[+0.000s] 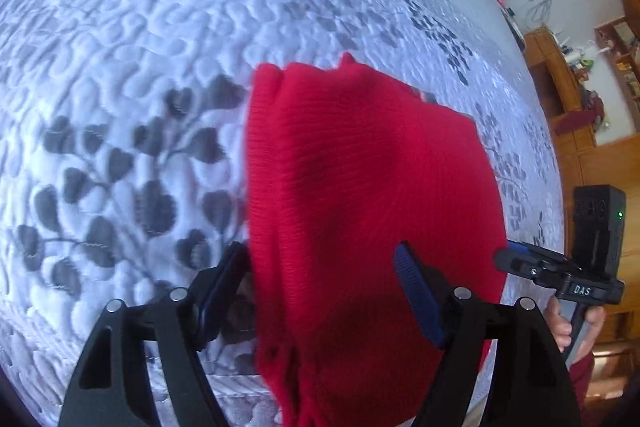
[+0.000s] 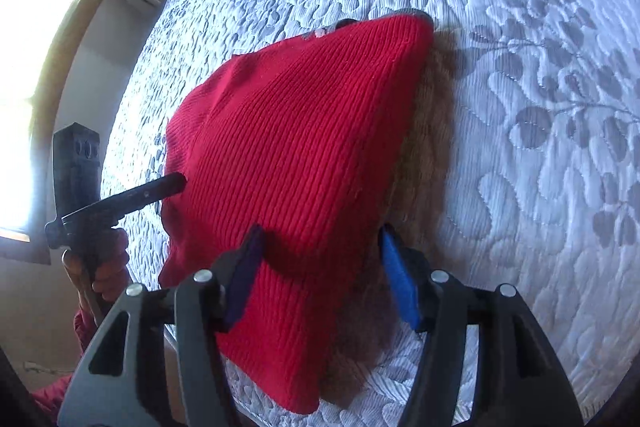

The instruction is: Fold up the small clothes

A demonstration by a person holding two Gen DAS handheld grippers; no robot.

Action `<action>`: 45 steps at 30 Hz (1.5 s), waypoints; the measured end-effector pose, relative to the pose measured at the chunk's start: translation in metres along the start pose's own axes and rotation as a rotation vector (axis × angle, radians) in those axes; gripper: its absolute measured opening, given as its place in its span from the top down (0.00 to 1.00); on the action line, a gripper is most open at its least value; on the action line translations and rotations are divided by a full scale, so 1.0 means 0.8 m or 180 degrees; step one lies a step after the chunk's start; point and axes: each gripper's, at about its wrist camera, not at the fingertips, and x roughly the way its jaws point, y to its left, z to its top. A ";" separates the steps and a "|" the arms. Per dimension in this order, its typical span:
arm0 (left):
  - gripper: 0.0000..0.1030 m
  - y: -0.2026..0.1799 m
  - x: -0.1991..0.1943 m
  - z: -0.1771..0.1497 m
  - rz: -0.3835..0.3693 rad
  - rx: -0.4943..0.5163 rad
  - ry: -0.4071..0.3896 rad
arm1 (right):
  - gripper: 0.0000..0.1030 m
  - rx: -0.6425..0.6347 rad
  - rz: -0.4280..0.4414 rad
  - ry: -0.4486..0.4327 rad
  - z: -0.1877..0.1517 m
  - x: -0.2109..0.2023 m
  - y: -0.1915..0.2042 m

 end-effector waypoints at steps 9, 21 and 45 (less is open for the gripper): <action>0.62 -0.006 0.017 -0.001 -0.0162 -0.0009 0.0045 | 0.43 0.0160 0.0275 0.0068 0.003 0.020 -0.018; 0.75 -0.039 -0.005 -0.017 -0.0331 -0.0059 -0.0145 | 0.70 0.0145 0.0368 -0.0112 -0.014 -0.022 -0.008; 0.75 -0.330 0.107 -0.019 -0.0409 0.0310 -0.0071 | 0.70 0.0294 -0.0167 -0.0428 -0.029 -0.233 -0.236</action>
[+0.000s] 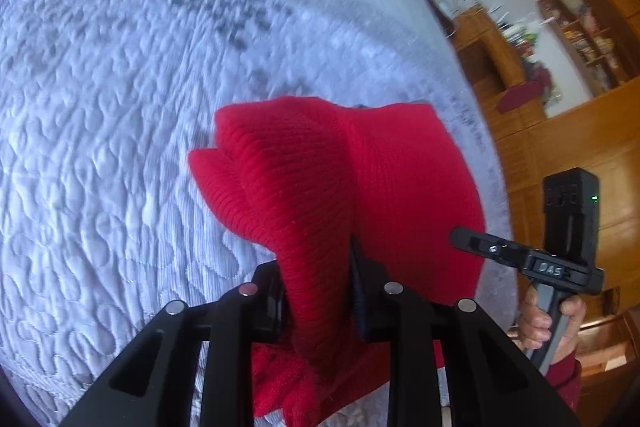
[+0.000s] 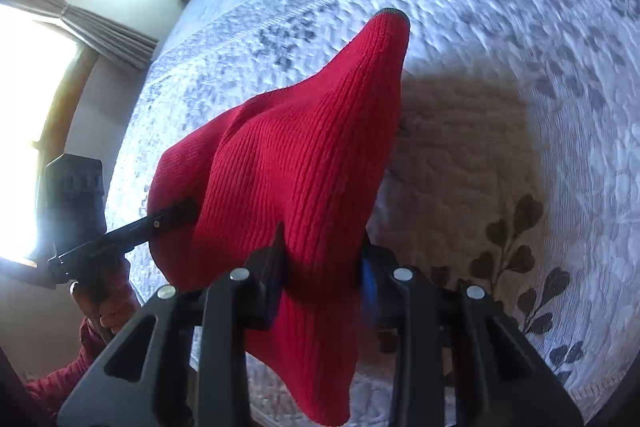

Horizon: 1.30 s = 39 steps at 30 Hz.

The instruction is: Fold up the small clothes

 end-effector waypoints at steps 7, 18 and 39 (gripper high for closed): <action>0.68 0.023 0.047 -0.021 0.0233 -0.0077 0.0163 | 0.55 0.0088 0.0126 -0.0076 -0.026 0.032 -0.042; 0.43 0.009 -0.004 -0.082 0.0603 0.0168 0.0068 | 0.37 0.0228 0.0276 -0.0180 -0.134 -0.007 -0.044; 0.71 0.011 0.025 -0.121 0.0975 0.0150 0.0225 | 1.00 0.0610 0.0102 0.0126 -0.210 0.032 -0.048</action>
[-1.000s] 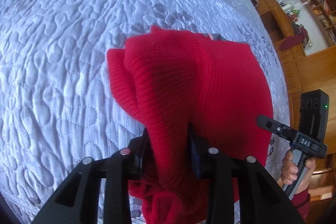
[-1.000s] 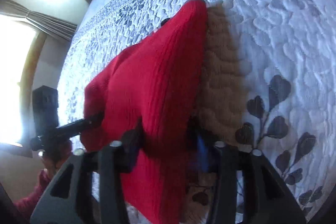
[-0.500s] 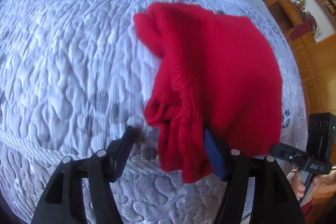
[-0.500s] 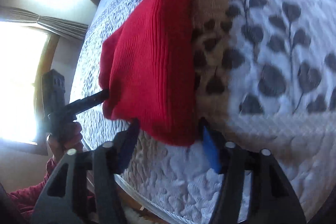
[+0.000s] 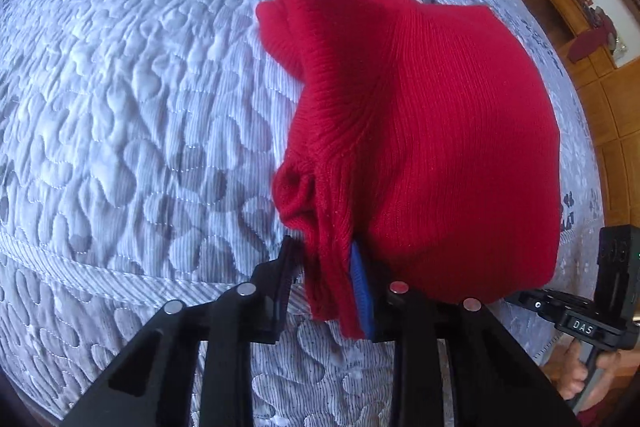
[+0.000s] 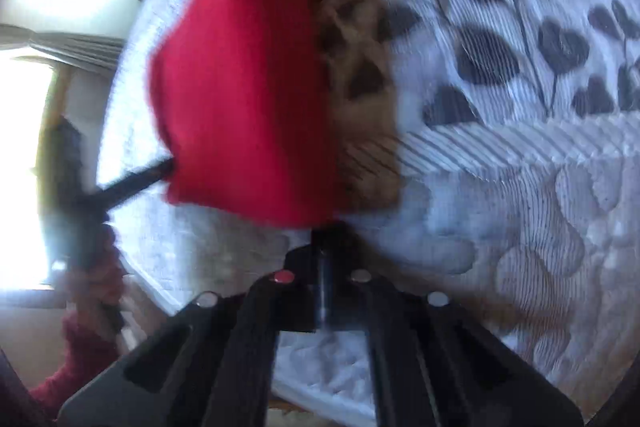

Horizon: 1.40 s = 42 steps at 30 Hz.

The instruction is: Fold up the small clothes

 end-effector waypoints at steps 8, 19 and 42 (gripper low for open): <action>0.43 -0.007 -0.030 -0.031 0.0378 0.0084 -0.0336 | 0.90 -0.0234 -0.0409 -0.0350 -0.031 -0.047 0.017; 0.34 0.006 -0.077 -0.093 0.0626 -0.0081 -0.0333 | 0.29 -0.0507 -0.1124 -0.0682 -0.091 -0.065 0.097; 0.26 -0.047 -0.190 -0.131 0.0673 0.0258 -0.0816 | 0.11 -0.0603 -0.1410 -0.0943 -0.123 -0.116 0.177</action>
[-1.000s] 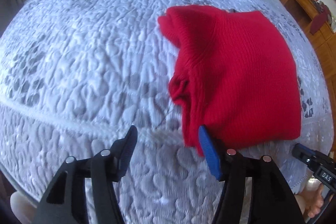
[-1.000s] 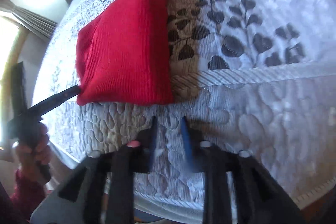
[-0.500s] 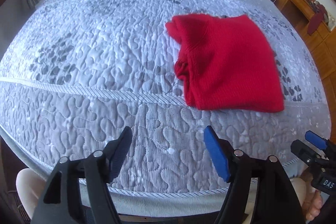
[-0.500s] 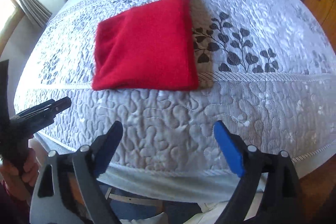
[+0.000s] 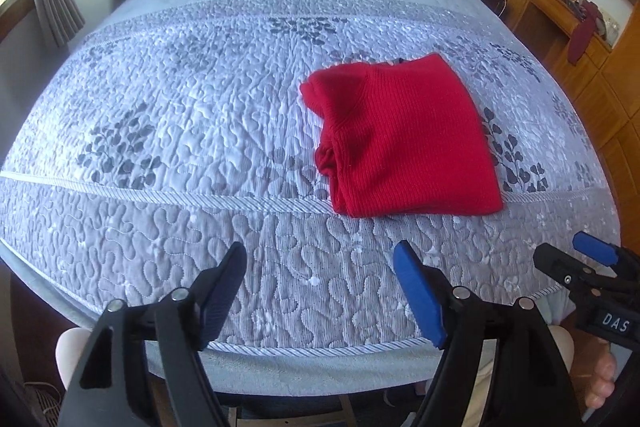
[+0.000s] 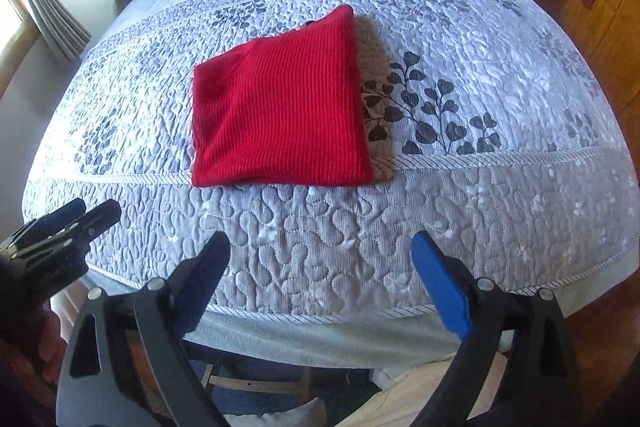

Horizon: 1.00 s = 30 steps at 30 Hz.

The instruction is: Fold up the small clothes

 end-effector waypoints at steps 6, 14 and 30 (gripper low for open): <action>0.26 -0.004 -0.016 0.001 0.0002 0.0060 -0.0085 | 0.11 0.0012 -0.0017 -0.0030 0.006 -0.007 0.001; 0.25 -0.009 -0.019 0.005 0.0048 0.0118 -0.0113 | 0.11 -0.0041 -0.0017 -0.0004 0.007 -0.003 0.011; 0.24 -0.007 0.003 0.006 0.0162 0.0156 -0.0001 | 0.11 -0.0011 -0.0074 0.0043 0.011 0.009 0.005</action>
